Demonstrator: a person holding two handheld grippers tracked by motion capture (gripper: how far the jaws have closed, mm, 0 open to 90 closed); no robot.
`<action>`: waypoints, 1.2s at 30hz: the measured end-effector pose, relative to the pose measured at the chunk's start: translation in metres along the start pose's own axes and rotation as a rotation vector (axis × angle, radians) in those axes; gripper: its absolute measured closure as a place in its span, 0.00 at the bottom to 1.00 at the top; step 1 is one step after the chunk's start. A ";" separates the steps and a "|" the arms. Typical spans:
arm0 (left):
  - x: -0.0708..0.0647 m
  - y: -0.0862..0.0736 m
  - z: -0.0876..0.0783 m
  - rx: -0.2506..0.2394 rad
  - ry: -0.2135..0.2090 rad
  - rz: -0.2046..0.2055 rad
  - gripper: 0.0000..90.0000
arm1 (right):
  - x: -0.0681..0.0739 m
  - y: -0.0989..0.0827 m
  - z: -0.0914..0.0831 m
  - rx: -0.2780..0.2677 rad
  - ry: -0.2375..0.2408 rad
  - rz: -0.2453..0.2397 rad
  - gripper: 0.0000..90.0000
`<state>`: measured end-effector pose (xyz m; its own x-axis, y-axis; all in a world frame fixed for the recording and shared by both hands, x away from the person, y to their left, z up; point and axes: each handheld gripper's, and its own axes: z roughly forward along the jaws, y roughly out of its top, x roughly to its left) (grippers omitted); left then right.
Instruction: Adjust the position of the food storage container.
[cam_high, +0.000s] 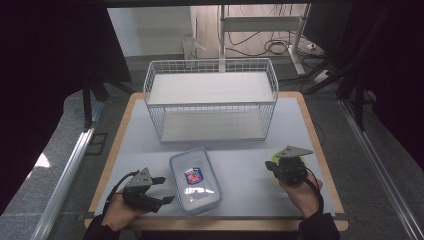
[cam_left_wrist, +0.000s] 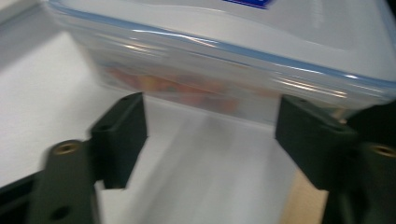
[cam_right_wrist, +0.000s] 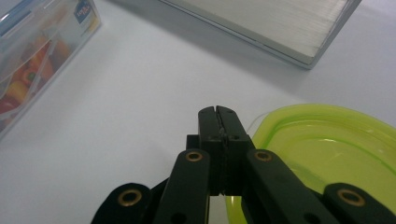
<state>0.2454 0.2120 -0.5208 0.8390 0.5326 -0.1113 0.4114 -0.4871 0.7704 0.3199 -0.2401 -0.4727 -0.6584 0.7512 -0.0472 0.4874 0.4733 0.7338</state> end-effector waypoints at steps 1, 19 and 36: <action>-0.005 0.001 0.002 0.019 -0.049 0.022 0.50 | 0.003 0.000 -0.002 -0.009 0.004 -0.002 1.00; -0.032 0.019 0.028 0.053 -0.162 0.099 0.90 | 0.022 -0.001 -0.013 -0.075 0.070 0.007 0.66; -0.048 0.053 0.074 0.025 -0.174 0.084 0.99 | 0.036 -0.008 -0.020 -0.114 0.092 -0.018 0.42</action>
<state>0.2529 0.1095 -0.5209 0.9188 0.3626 -0.1560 0.3442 -0.5428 0.7661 0.2808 -0.2260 -0.4665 -0.7191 0.6949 -0.0028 0.4100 0.4275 0.8057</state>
